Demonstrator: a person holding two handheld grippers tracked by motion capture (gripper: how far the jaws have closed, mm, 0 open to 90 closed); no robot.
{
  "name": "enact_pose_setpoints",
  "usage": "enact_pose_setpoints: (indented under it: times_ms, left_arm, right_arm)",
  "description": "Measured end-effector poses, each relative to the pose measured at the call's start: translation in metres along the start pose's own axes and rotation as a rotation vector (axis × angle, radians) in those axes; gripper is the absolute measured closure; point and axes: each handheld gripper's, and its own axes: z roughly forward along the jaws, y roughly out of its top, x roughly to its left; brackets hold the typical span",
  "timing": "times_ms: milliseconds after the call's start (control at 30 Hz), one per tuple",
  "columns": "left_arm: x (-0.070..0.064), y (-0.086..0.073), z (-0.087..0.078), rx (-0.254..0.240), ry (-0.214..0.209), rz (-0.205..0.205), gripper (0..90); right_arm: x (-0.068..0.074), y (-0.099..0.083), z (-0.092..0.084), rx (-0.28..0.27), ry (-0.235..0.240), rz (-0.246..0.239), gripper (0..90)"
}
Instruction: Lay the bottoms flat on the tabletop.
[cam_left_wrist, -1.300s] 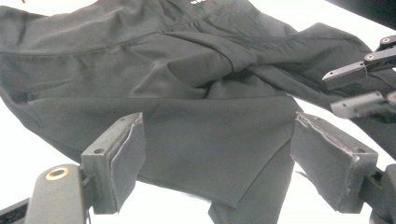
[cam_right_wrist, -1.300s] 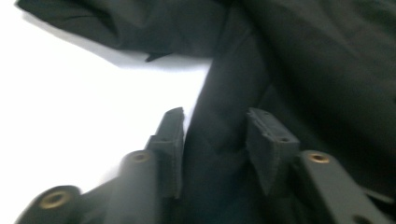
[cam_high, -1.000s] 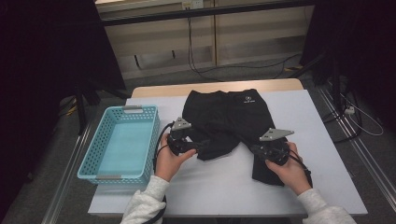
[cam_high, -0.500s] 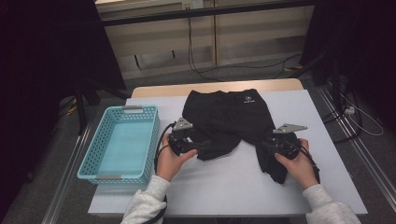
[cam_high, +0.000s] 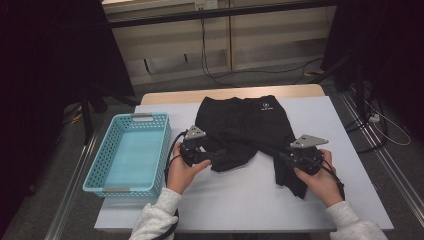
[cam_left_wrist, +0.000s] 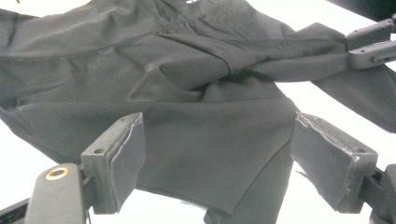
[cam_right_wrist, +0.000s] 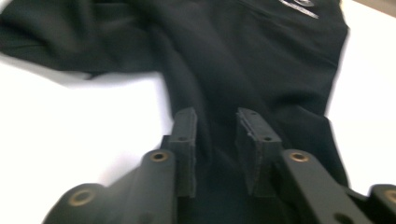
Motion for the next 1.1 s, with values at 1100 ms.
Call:
enact_pose_setpoints:
  times_ms: [1100]
  left_arm:
    - [0.001, 0.001, -0.001, -0.005, -0.004, 0.001, 18.9]
  right_arm:
    - [-0.027, -0.015, -0.003, 0.075, -0.059, 0.010, 57.6]
